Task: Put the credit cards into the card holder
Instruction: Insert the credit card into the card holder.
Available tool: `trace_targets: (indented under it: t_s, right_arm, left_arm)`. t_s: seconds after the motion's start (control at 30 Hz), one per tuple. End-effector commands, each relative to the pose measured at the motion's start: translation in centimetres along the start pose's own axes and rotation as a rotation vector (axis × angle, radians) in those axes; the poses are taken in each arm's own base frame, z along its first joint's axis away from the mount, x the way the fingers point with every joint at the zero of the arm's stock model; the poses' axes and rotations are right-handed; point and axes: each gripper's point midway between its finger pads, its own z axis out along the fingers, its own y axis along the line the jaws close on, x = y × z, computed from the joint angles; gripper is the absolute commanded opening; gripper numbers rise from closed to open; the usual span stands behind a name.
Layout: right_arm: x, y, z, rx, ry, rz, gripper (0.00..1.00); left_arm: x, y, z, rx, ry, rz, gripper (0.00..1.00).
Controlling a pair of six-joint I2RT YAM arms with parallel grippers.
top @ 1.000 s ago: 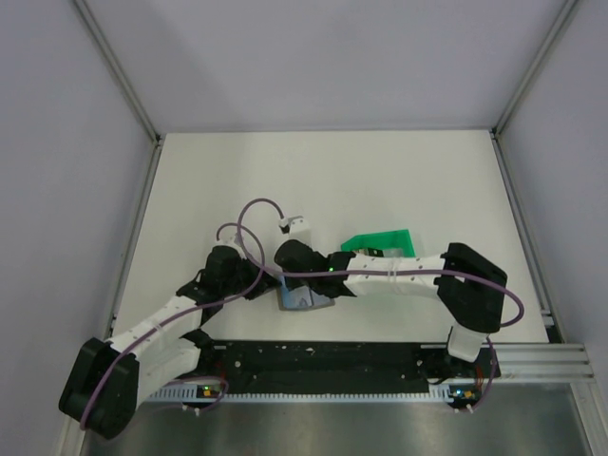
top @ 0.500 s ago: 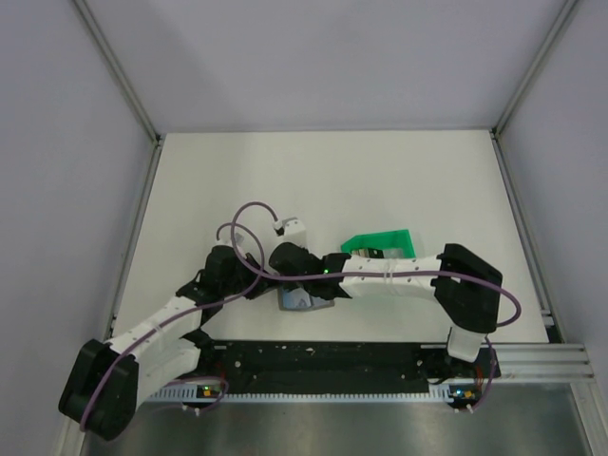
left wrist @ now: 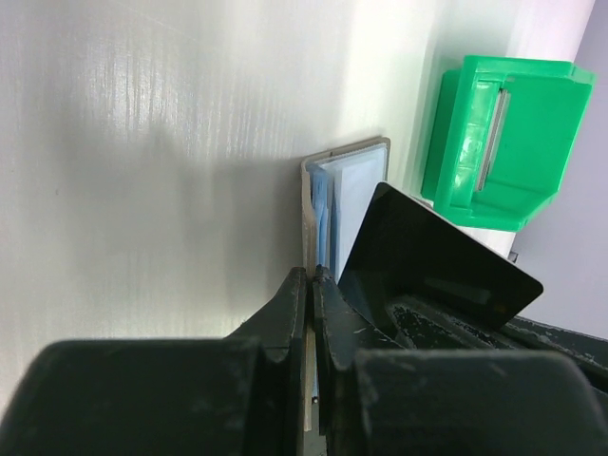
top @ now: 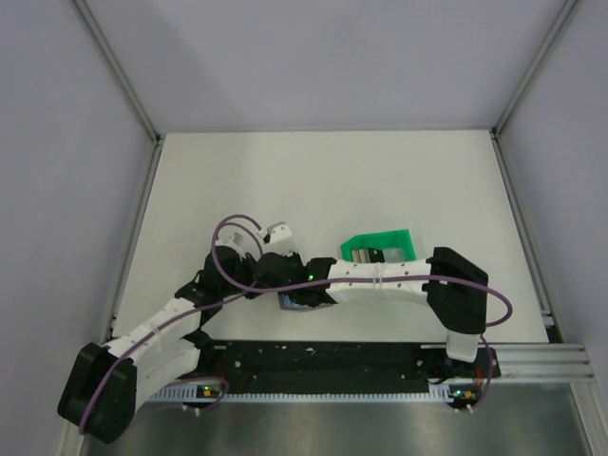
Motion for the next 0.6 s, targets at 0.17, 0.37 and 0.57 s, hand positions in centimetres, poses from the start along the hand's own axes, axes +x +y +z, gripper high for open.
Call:
trace_targets:
  t_s: [0.17, 0.37, 0.57]
  right_arm:
    - [-1.6, -1.1, -1.2, 0.072, -0.039, -0.027, 0.00]
    - [-1.3, -1.8, -1.7, 0.077, -0.033, -0.020, 0.00]
    - [-0.6, -3.2, -1.5, 0.064, 0.013, 0.029, 0.00]
  left_arm:
    - [-0.4, -0.4, -0.1, 0.020, -0.024, 0.015, 0.00]
    - [-0.1, 0.4, -0.2, -0.015, -0.016, 0.026, 0.00]
    - [0.0, 1.0, -0.1, -0.035, -0.015, 0.038, 0.00]
